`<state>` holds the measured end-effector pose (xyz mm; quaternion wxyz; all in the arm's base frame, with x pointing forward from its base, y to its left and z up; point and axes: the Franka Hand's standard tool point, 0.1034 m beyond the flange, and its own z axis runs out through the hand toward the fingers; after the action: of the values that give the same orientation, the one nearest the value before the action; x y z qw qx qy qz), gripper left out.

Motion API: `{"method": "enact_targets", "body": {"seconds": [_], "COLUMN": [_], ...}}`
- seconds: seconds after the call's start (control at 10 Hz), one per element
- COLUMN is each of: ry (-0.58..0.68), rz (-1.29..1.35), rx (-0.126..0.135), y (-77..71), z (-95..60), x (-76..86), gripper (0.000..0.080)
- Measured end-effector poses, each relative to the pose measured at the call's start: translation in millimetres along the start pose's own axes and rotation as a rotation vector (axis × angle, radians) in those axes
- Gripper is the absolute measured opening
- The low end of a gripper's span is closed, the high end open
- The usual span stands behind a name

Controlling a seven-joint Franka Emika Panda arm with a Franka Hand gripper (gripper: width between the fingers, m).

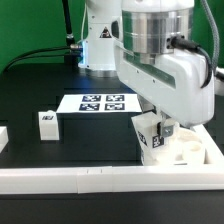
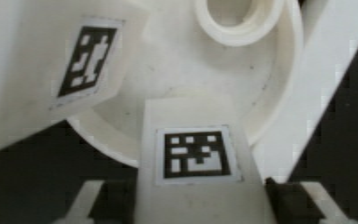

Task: Assemble stool

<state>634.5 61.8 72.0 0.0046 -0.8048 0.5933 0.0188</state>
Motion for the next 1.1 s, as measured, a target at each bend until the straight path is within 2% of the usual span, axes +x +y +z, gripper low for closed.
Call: {"method": "enact_targets", "body": {"seconds": [0.2, 0.3, 0.4, 0.5, 0.6, 0.7, 0.9, 1.0, 1.1], "ry": [0.015, 0.015, 0.015, 0.015, 0.015, 0.01, -0.008, -0.008, -0.007], "rz": [0.054, 0.051, 0.051, 0.051, 0.04, -0.005, -0.079, -0.072, -0.073], "rx": [0.002, 0.001, 0.001, 0.001, 0.004, 0.013, 0.055, 0.065, 0.062], "y": [3.1, 3.2, 3.3, 3.3, 3.4, 7.4, 13.5, 13.4, 13.6], "z": [1.6, 2.3, 2.5, 2.5, 1.8, -2.4, -32.9, -40.2, -37.9], "x": [-0.6, -1.1, -1.4, -1.4, -1.8, -3.5, 14.3, 20.0, 19.1], "gripper": [0.034, 0.0442, 0.0595, 0.0595, 0.0638, 0.0646, 0.0649, 0.0649, 0.0649]}}
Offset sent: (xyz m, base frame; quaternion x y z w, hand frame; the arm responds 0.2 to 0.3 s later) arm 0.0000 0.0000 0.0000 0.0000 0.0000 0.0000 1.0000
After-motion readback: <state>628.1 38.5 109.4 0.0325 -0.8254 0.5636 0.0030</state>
